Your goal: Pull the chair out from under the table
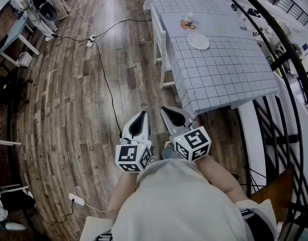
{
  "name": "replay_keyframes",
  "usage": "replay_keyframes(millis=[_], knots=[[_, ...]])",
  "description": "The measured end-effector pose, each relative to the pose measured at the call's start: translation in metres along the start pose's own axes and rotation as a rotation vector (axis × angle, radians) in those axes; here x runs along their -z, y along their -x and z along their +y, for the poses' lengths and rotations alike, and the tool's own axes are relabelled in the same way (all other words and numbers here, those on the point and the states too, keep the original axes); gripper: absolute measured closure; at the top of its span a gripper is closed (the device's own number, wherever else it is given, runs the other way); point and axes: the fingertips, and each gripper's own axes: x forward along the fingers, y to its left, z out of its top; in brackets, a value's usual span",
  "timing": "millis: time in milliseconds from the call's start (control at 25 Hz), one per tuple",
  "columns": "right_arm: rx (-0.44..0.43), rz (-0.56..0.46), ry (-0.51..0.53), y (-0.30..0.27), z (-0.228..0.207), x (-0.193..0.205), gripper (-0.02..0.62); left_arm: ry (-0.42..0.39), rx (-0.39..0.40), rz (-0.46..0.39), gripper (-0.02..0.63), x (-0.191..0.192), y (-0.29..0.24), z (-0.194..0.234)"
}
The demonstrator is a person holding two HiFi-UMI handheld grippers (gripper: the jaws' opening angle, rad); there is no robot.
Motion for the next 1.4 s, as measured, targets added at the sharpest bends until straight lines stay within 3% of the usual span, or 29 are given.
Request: replay_keyframes(millis=[280,1040,1400], knots=[[-0.010,0.003,0.008,0.000,-0.024,-0.001,0.598,0.009,0.004,-0.002,0.595,0.000,-0.024,-0.013],[-0.117,0.049,-0.039,-0.012,-0.066,0.010,0.597,0.018,-0.095,-0.007,0.595,0.005,-0.071,-0.023],[-0.138,0.075,-0.048,-0.043,-0.069,0.012,0.598,0.031,-0.116,0.004,0.595,0.002,-0.087,0.000]])
